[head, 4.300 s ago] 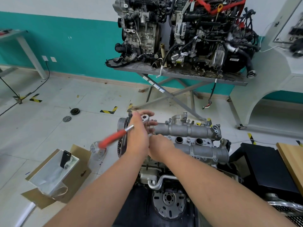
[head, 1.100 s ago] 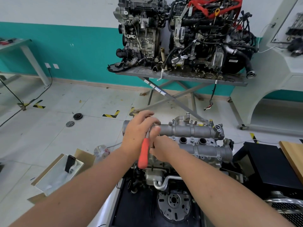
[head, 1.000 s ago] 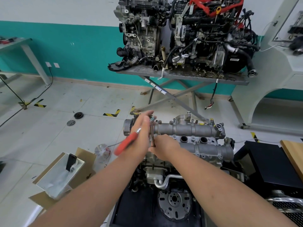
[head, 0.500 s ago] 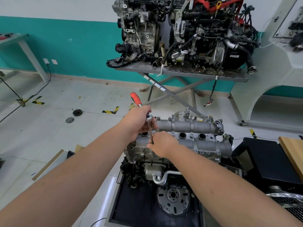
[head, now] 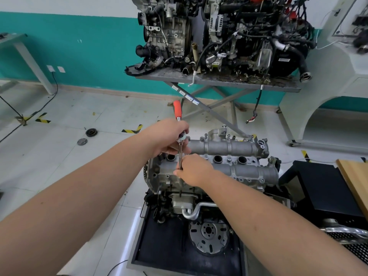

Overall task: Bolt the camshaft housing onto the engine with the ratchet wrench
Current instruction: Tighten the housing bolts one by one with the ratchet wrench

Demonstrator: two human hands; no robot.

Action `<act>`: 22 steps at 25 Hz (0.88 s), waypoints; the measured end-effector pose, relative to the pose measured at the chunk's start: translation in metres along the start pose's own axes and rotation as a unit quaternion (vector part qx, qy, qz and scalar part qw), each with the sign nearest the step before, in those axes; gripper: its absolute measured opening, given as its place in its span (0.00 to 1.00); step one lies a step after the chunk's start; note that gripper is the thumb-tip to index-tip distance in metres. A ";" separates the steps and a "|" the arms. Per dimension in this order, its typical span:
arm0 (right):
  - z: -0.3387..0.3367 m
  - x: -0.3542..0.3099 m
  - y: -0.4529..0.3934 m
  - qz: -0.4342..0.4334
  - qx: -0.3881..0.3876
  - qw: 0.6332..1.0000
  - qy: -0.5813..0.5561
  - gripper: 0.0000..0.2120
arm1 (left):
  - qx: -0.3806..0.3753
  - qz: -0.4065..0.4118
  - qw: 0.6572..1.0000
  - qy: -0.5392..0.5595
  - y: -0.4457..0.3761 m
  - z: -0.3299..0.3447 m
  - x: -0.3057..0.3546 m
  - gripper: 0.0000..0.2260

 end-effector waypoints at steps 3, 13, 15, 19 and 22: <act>0.001 -0.001 0.001 0.015 0.006 1.000 -0.005 0.13 | 0.010 0.027 0.991 -0.129 0.003 -0.005 0.019 0.13; 0.006 0.004 -0.004 0.022 0.010 1.000 0.012 0.16 | 0.069 0.227 0.746 -0.622 0.030 0.019 0.063 0.16; 0.004 0.007 -0.004 0.026 0.027 0.999 0.015 0.16 | 0.113 0.295 0.676 -0.666 0.039 0.027 0.065 0.15; 0.007 -0.006 -0.007 -0.030 0.032 0.994 0.096 0.14 | 0.301 0.538 0.662 -0.427 0.092 0.014 0.047 0.15; 0.003 -0.013 -0.009 -0.058 0.021 0.996 0.060 0.15 | 0.290 0.471 0.827 -0.103 0.078 0.003 0.005 0.11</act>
Point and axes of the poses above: each hand's wrist, its own y-axis away from the middle knuckle, its own z-axis out of the palm, x = y × z, the point moved 9 cm from there along -y, towards the middle knuckle, and after that the axes turned 2 degrees about -z, right-handed, at the moved point
